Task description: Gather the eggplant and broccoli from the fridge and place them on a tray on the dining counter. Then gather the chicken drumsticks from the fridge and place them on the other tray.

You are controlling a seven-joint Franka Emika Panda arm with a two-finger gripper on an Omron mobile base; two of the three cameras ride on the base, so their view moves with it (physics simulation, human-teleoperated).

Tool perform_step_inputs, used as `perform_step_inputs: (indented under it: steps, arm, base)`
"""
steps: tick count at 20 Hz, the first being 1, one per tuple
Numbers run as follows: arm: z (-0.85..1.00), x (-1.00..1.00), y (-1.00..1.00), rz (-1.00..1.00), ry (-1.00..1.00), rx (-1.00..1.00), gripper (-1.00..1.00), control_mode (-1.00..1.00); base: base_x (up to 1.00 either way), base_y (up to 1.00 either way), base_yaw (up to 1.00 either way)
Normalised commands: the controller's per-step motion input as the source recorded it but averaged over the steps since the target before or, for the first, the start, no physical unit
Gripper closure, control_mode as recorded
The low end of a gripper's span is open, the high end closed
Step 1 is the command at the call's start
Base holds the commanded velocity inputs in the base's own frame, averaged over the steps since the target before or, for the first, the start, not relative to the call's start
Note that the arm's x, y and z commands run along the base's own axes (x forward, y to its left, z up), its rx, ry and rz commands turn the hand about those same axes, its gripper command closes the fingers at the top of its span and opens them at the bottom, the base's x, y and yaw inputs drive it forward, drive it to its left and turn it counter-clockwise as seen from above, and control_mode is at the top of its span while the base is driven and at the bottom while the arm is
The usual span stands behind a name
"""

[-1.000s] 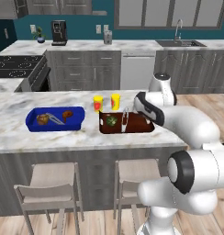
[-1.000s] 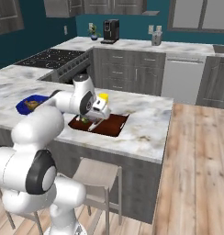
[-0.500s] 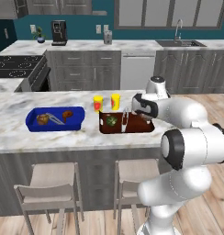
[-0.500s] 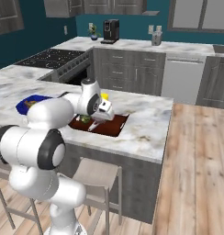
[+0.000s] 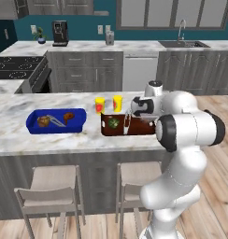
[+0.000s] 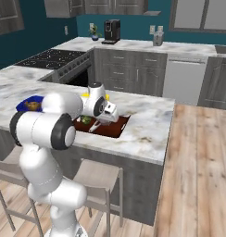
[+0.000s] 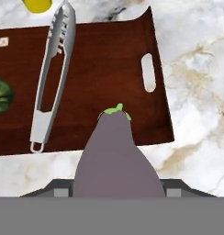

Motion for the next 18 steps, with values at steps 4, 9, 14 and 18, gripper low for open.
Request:
perform_step_inputs:
  steps: [4, 9, 14, 18]
  arm:
    - [-0.34, 0.43, 0.0, 0.0, 0.01, 0.0, 1.0, -1.0]
    - [-0.29, 0.31, 0.0, 0.0, 0.0, 0.0, 1.0, -1.0]
    - [-0.27, 0.22, -0.01, 0.0, 0.0, 0.0, 1.0, -1.0]
    - [-0.24, 0.18, 0.0, 0.0, 0.0, 0.0, 1.0, -1.0]
  base:
    - [0.0, 0.0, 0.0]
    - [0.0, 0.0, 0.0]
    - [0.0, 0.0, 0.0]
    - [0.0, 0.0, 0.0]
